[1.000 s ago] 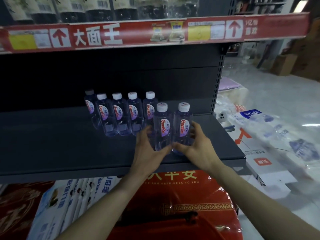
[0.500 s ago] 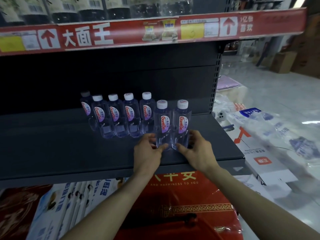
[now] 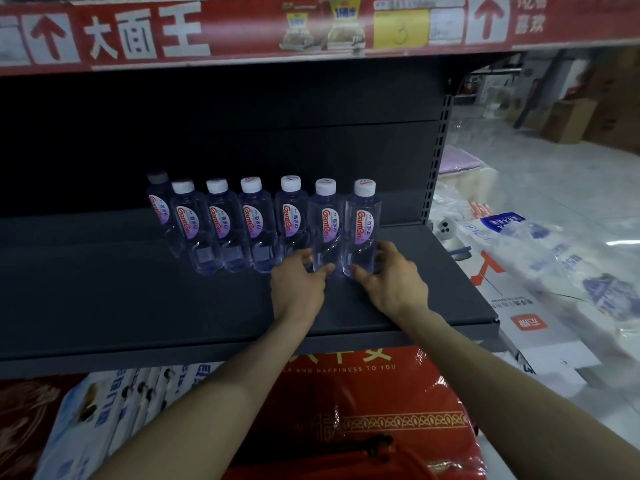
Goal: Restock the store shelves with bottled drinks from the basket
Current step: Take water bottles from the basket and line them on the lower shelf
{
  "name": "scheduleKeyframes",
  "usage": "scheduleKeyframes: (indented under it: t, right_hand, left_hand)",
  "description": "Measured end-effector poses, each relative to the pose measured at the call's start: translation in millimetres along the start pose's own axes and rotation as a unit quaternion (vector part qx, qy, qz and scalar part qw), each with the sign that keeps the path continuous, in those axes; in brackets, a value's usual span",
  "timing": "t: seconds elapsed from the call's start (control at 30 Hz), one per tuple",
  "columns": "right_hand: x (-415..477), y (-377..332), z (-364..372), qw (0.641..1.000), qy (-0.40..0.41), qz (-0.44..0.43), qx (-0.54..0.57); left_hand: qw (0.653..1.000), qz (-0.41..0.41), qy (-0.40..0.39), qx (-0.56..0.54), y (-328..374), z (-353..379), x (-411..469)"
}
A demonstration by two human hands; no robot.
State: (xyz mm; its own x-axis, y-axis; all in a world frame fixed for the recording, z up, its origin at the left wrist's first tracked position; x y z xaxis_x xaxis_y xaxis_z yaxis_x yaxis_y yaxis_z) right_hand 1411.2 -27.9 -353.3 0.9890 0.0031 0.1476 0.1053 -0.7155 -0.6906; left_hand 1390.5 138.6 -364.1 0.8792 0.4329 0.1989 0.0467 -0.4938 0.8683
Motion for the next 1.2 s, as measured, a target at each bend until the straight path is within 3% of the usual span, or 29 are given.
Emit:
scheduleKeyframes:
  t: [0.43, 0.83, 1.07, 1.2]
  right_hand:
    - [14.9, 7.7, 12.6, 0.998, 0.026, 0.007, -0.061]
    - [14.4, 7.3, 17.5, 0.992, 0.016, 0.010, -0.121]
    - [-17.2, -3.9, 10.3, 0.996, -0.044, 0.054, -0.049]
    - [-59.6, -8.9, 5.2, 0.998, -0.054, 0.012, 0.030]
  left_hand:
    - [0.998, -0.026, 0.041, 0.046, 2.6, 6.9, 2.6]
    - [0.995, -0.017, 0.028, 0.099, 10.9, 7.2, 0.3]
    - [0.999, -0.013, -0.035, 0.019, 7.6, -11.3, -20.0]
    - [0.997, 0.020, -0.073, -0.014, 12.2, -48.3, -56.0]
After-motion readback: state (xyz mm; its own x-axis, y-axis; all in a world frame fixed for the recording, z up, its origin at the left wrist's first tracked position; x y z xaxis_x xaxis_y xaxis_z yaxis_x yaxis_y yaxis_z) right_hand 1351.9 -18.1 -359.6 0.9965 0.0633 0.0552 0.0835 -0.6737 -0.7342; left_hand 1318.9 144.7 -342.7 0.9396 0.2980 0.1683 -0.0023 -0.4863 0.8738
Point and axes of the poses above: each hand's wrist, its own x-axis towards the middle knuckle, its own z-axis out of the palm, y = z × x, the point moved 1 cm from there along x, towards the middle knuckle, and after that the axes turned 3 degrees about -y, right-handed, at the moved point
